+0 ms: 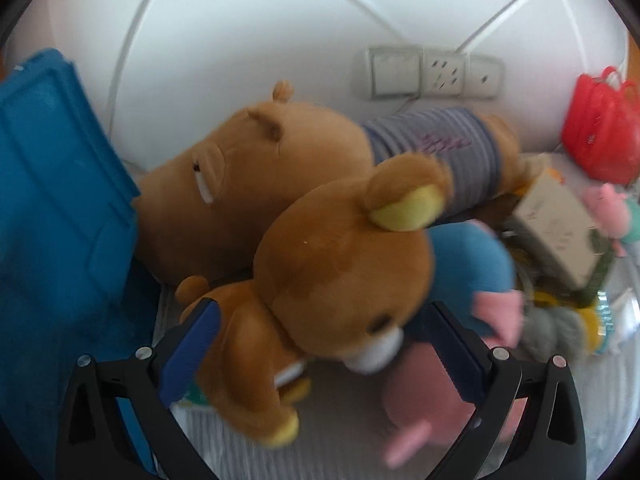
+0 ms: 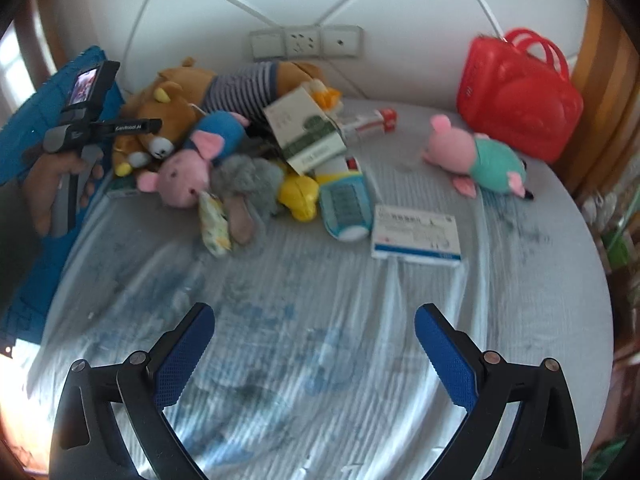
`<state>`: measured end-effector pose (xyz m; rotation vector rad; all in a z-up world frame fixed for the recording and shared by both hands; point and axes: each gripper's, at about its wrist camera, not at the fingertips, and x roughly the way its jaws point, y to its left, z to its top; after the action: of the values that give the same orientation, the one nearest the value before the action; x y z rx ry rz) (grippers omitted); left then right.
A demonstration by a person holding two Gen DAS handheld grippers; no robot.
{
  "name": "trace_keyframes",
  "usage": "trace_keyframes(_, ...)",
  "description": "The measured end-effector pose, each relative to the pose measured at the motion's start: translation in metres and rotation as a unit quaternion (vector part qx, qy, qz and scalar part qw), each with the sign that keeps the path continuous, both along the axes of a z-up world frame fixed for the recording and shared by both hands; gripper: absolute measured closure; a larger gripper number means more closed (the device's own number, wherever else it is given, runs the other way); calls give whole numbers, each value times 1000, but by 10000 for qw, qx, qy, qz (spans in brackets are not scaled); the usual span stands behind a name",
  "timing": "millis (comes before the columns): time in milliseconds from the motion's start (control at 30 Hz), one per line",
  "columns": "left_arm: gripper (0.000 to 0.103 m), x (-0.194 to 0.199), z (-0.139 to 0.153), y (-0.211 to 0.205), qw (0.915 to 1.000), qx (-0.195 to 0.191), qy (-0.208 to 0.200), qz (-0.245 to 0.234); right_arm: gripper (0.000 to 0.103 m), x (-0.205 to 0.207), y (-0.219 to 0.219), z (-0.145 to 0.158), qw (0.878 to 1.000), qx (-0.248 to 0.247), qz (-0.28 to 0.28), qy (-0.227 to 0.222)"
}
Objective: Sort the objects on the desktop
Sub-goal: 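Grasp the brown teddy bear with the left tool, then grasp the white paracetamol box with the right tool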
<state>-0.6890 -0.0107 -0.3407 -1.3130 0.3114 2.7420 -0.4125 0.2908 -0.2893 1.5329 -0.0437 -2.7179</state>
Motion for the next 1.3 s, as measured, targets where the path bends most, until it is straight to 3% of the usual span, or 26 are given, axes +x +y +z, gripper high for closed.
trace_keyframes(167,0,-19,-27,22,9967,-612,-152,-516,2,6,16,-15,9997,54,-197,-130)
trace_keyframes(233,0,-25,-36,29,9950,-808,-263,-518,2,7,21,-19,9995,64,-243,-179)
trace_keyframes(333,15,-20,-23,25,9986,-401,-203,-283,2,7,26,-20,9994,74,-271,-193)
trace_keyframes(433,20,-2,-11,17,9998,-60,-158,-52,2,5,29,-19,9995,79,-262,-179)
trace_keyframes(700,21,84,33,-3,9988,402,19,276,2,-35,48,-24,9993,328,-152,3)
trace_keyframes(1000,21,189,63,10,9990,448,-62,16,2,-108,88,-90,9949,791,416,-457)
trace_keyframes(1133,21,219,68,20,9990,434,-103,-22,2,-121,85,-109,9787,1229,1538,-583)
trace_keyframes(1300,20,232,68,22,9991,369,-98,195,2,-136,79,-128,9347,1732,3039,-634)
